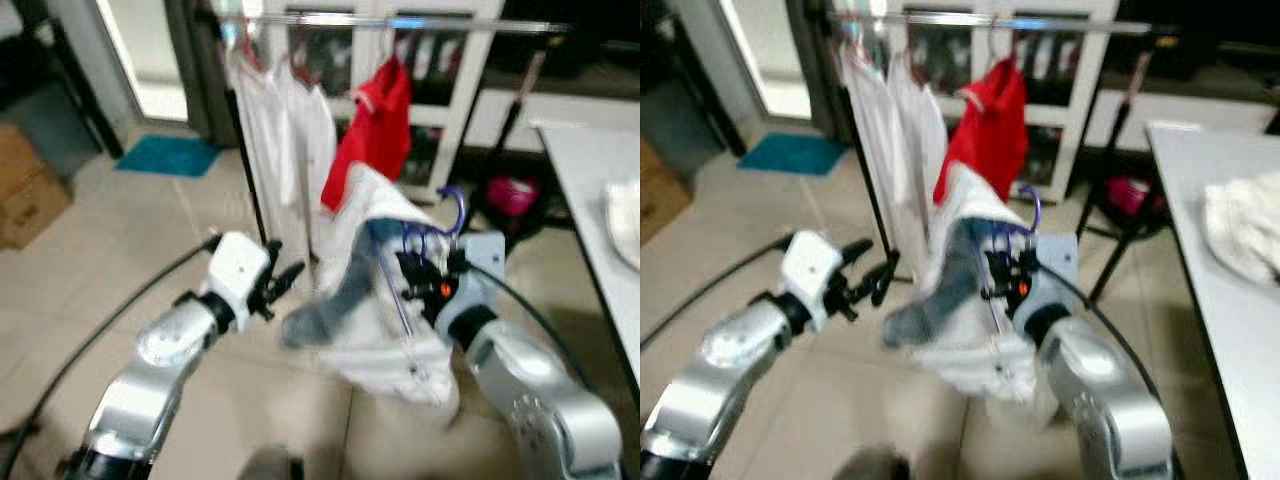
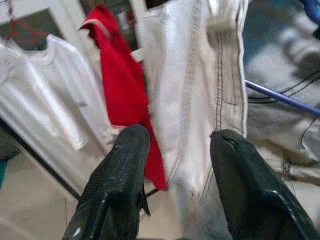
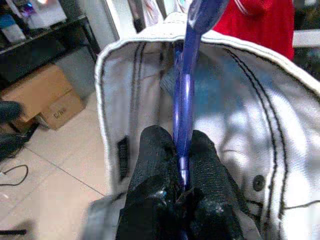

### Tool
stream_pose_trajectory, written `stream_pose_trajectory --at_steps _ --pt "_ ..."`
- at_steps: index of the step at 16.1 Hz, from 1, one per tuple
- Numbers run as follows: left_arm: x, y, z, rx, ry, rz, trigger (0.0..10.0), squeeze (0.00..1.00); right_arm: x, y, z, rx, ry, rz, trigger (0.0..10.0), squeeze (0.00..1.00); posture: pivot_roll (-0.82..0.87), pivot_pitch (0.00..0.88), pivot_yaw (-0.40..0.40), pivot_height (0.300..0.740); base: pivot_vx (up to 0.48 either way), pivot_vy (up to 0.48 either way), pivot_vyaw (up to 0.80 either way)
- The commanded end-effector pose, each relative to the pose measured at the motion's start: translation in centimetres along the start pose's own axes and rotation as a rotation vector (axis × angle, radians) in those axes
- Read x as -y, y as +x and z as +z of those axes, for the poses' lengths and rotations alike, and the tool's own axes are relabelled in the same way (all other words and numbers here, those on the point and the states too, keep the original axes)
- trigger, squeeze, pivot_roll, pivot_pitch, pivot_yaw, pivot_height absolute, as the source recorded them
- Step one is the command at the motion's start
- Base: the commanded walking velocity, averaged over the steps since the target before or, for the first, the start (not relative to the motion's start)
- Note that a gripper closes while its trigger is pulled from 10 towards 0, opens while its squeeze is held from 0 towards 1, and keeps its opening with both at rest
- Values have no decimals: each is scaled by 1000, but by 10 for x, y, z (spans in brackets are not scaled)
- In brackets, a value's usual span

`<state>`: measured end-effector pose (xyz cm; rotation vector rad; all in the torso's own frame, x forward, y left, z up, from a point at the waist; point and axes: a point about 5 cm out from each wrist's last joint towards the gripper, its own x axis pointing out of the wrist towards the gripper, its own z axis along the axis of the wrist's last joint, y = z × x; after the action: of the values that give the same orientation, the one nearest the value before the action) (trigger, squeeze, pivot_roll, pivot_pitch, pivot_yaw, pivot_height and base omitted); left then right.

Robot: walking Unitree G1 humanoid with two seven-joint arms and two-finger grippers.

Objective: Hang hanger

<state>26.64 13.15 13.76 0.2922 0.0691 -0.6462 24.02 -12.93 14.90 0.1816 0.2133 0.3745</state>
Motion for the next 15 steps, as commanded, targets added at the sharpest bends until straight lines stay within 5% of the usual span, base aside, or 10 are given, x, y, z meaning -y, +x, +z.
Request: stream_pose_trajectory --at_steps 1,2,3,4,9,12,14,15 --pt "-4 6 1 -7 59 -12 10000 1000 -12 1 19 85 -15 77 0 0 33 32 30 740 0 0 0" --pt "-3 12 1 -13 101 -42 10000 1000 -14 1 22 95 -22 103 0 0 33 32 30 740 0 0 0" --pt "-4 17 0 -16 147 -50 10000 396 -17 1 25 104 -28 123 0 0 29 20 33 740 0 0 0" --pt "-4 26 -2 -15 188 -49 10000 0 -20 0 29 114 -37 157 0 0 24 11 37 740 0 0 0" --pt "9 41 3 49 193 -141 10000 0 -27 -2 34 127 -49 214 0 0 15 0 38 740 0 0 0" --pt "26 34 9 140 163 -216 10000 0 -26 -3 32 118 -50 209 0 0 4 2 42 740 0 0 0" --pt "26 27 18 229 114 -140 10000 0 -24 -4 31 108 -48 198 0 0 2 7 41 740 0 0 0" --pt "26 24 22 270 101 -114 10000 667 -23 -4 31 106 -47 196 0 0 2 8 39 740 0 0 0"
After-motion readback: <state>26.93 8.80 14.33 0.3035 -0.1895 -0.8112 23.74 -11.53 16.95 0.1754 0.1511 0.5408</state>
